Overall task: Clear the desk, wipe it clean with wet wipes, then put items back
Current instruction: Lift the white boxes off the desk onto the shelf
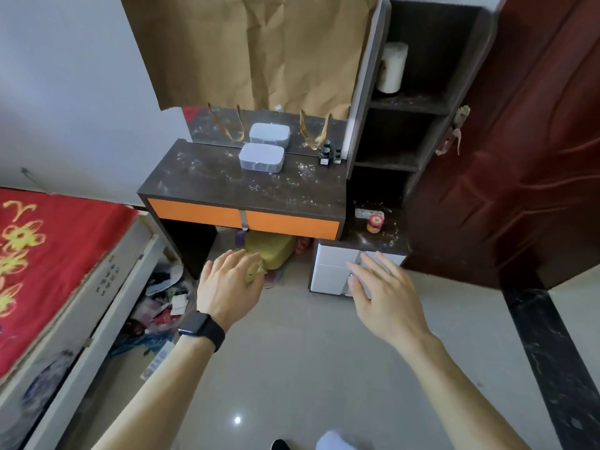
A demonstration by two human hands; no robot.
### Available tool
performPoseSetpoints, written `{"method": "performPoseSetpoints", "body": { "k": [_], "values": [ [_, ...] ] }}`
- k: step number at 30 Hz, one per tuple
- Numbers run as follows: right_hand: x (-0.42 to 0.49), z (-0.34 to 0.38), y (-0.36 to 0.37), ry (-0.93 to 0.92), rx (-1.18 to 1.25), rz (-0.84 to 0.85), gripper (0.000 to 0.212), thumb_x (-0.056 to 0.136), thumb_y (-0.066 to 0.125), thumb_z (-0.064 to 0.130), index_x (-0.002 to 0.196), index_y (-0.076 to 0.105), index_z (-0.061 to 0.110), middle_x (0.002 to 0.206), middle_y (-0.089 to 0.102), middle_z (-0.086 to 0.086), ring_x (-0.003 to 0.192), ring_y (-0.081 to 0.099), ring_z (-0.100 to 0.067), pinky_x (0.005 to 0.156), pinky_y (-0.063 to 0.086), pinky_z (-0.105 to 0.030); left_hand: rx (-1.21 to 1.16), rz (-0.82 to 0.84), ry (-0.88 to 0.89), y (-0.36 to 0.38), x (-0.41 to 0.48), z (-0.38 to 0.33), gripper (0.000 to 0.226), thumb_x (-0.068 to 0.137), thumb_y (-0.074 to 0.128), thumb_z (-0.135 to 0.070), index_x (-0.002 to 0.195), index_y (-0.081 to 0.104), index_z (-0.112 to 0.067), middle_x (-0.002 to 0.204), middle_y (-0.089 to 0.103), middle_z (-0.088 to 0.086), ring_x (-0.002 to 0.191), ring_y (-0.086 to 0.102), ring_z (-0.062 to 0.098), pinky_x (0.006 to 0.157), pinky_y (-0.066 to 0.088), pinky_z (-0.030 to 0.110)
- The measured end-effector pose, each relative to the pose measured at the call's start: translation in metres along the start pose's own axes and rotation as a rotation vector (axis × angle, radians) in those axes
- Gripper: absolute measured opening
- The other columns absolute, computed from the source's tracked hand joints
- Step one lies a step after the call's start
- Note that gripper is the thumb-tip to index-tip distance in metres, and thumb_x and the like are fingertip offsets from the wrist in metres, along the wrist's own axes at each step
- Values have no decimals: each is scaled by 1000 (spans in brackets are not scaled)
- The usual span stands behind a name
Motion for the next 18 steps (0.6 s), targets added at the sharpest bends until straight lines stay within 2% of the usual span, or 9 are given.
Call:
{"method": "performPoseSetpoints", "body": {
  "k": [6,9,15,18],
  "values": [
    [106,-4,25,-44,-26,-24,38,97,44,37,125,68,26,138,61,-2,136,47,-28,110,39,-45,5,22,-52,16,101,21,51,87,43,-50,133,58,-35,140,57,-5,137,42,23,112,33,46],
    [172,-11,43,-74,-31,-56,42,97,40,41,125,68,29,137,62,-1,134,48,-27,107,41,-46,-7,0,-70,27,157,28,50,88,46,-49,134,58,-33,140,57,-3,137,43,23,113,32,44],
    [296,-17,65,-152,33,-39,43,96,39,42,122,70,28,131,66,-2,130,52,-27,105,45,-45,5,0,-153,42,256,40,46,92,55,-42,137,56,-33,143,54,-2,139,41,24,113,31,43],
    [353,-17,82,-198,28,44,42,96,40,42,126,67,30,135,63,0,133,49,-25,109,41,-44,28,33,-203,49,299,52,46,93,54,-44,138,55,-34,143,54,-4,138,41,24,114,30,42]
  ]
}}
Point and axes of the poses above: each hand's wrist, its own x-axis towards the middle knuckle, its own y-axis out of the palm, z = x × y, the point moved 3 cm from there along x, towards the middle knuckle
